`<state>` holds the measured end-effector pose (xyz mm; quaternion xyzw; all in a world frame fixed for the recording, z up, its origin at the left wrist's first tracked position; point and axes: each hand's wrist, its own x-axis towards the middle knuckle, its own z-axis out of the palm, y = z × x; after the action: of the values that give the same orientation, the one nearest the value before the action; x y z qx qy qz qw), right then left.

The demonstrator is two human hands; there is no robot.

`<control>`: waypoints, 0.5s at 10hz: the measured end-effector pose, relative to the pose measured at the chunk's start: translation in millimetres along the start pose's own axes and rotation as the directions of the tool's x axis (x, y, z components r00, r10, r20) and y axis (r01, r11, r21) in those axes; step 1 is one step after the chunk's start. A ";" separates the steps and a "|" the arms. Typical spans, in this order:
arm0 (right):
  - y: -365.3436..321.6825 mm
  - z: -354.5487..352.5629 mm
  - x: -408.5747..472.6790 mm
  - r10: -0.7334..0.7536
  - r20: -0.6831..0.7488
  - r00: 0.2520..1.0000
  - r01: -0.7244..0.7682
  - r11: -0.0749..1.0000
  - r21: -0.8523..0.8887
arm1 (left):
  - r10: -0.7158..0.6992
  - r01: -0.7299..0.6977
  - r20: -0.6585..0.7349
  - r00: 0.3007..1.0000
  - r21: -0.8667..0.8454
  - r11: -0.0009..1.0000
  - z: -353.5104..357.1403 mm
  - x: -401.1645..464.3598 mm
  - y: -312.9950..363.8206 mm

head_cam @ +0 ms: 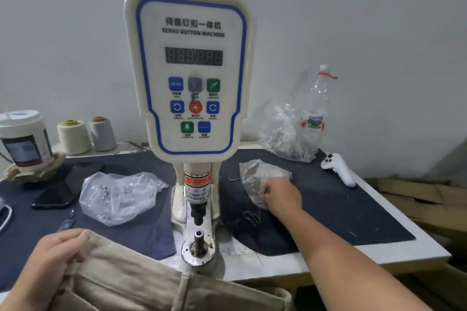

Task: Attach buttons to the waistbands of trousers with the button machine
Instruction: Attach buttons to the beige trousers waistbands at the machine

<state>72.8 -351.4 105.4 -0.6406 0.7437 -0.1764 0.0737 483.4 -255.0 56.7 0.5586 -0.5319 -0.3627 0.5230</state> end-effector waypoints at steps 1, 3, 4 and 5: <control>-6.9 -1.0 8.7 0.168 0.187 0.968 -0.161 0.986 -0.051 | 0.029 -0.030 0.035 0.999 0.016 0.999 5.1 -4.8 7.3; -12.0 -14.0 10.5 0.235 0.319 0.918 -0.186 0.966 -0.178 | 0.045 -0.045 0.031 0.999 -0.007 0.999 12.6 -3.8 3.5; -9.0 -11.6 10.3 0.157 0.220 0.963 -0.125 0.981 -0.151 | 0.028 -0.030 0.043 0.999 0.063 0.998 18.0 -5.1 6.5; -12.0 -13.4 10.5 0.238 0.293 0.926 -0.194 0.966 -0.173 | 0.027 -0.025 -0.015 1.000 0.120 0.992 21.5 -5.2 9.3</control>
<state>77.6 -360.8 123.3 -0.5778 0.7995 -0.0110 0.1636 459.8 -253.2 60.9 0.5849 -0.5556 -0.3188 0.4975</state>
